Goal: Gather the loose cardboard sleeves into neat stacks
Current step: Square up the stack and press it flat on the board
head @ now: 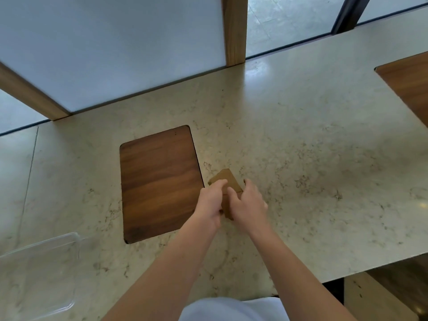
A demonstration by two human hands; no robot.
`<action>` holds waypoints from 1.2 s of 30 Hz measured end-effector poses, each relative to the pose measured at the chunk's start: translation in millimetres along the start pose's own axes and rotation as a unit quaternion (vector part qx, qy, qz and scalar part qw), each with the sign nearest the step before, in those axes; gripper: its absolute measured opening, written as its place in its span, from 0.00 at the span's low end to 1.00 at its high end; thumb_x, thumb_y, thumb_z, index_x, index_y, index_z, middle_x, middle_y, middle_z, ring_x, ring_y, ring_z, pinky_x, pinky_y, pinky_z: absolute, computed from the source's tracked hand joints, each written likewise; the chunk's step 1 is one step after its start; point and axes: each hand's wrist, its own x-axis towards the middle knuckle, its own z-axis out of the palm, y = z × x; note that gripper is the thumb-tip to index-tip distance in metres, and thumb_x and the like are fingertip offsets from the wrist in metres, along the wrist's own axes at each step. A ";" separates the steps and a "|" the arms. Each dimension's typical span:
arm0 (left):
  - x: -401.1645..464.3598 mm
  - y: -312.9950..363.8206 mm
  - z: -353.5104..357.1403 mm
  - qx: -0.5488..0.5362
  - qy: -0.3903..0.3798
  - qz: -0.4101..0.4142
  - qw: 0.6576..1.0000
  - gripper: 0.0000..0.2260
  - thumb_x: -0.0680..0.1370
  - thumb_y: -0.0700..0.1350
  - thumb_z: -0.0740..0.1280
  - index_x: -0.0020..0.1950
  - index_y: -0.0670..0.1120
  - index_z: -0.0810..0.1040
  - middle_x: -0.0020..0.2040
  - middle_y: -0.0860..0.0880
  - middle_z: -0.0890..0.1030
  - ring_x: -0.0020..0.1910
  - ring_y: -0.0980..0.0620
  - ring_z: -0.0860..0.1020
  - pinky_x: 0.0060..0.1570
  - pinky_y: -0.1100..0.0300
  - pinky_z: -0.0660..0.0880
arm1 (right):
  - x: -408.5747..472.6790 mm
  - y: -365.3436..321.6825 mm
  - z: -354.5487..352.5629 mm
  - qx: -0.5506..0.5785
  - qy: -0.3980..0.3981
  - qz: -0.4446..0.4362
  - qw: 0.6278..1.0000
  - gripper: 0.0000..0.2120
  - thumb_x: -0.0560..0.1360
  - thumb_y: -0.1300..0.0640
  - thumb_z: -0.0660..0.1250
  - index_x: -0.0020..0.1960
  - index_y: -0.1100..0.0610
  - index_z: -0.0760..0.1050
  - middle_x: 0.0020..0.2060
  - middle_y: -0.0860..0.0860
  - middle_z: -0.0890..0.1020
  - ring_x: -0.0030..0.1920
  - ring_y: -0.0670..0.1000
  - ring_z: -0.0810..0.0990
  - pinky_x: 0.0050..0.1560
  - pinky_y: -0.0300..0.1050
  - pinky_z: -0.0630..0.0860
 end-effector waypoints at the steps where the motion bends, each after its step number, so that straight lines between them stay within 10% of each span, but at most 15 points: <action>1: 3.0 0.2 -6.1 0.016 0.000 0.002 1.000 0.30 0.76 0.55 0.72 0.74 0.44 0.71 0.67 0.43 0.80 0.66 0.41 0.78 0.64 0.46 0.75 | 0.4 5.5 -4.3 0.032 0.014 0.010 0.999 0.34 0.82 0.42 0.60 0.81 0.58 0.57 0.78 0.55 0.66 0.78 0.56 0.63 0.77 0.59 0.58; 5: 18.2 17.3 -34.2 0.169 0.020 0.099 0.980 0.55 0.67 0.67 0.77 0.84 0.49 0.51 0.82 0.46 0.61 0.78 0.42 0.64 0.72 0.43 0.64 | -26.2 41.0 -15.4 0.309 -0.016 0.156 0.938 0.49 0.70 0.30 0.71 0.81 0.53 0.56 0.77 0.51 0.66 0.74 0.54 0.68 0.73 0.54 0.67; 9: 46.6 58.1 -40.0 0.355 -0.126 0.089 0.922 0.60 0.62 0.66 0.81 0.84 0.50 0.52 0.80 0.48 0.66 0.75 0.45 0.68 0.74 0.47 0.65 | -43.3 54.4 4.0 0.427 -0.138 0.260 0.855 0.70 0.50 0.26 0.80 0.82 0.54 0.55 0.75 0.52 0.69 0.68 0.54 0.74 0.72 0.60 0.71; 18: 100.6 84.6 -24.8 0.441 -0.314 -0.043 0.840 0.27 0.71 0.34 0.79 0.69 0.42 0.76 0.61 0.46 0.86 0.60 0.48 0.84 0.58 0.56 0.80 | -5.1 47.9 36.8 0.451 -0.074 0.257 0.851 0.60 0.43 0.30 0.85 0.68 0.52 0.67 0.60 0.48 0.81 0.58 0.52 0.83 0.61 0.54 0.80; 27: 102.1 62.0 -47.5 0.402 -0.333 -0.053 0.851 0.34 0.66 0.41 0.81 0.71 0.42 0.76 0.64 0.42 0.83 0.63 0.42 0.81 0.66 0.48 0.74 | 7.1 65.2 23.7 0.457 -0.147 0.221 0.849 0.56 0.49 0.43 0.88 0.70 0.56 0.67 0.62 0.52 0.82 0.59 0.54 0.84 0.62 0.54 0.80; 36: 74.3 -5.4 -141.4 0.339 -0.299 0.108 0.885 0.46 0.60 0.48 0.87 0.72 0.63 0.67 0.68 0.50 0.78 0.63 0.54 0.80 0.58 0.57 0.80 | 2.7 70.2 42.7 0.253 -0.210 -0.002 0.944 0.55 0.60 0.57 0.87 0.72 0.45 0.51 0.66 0.41 0.71 0.63 0.36 0.76 0.62 0.37 0.76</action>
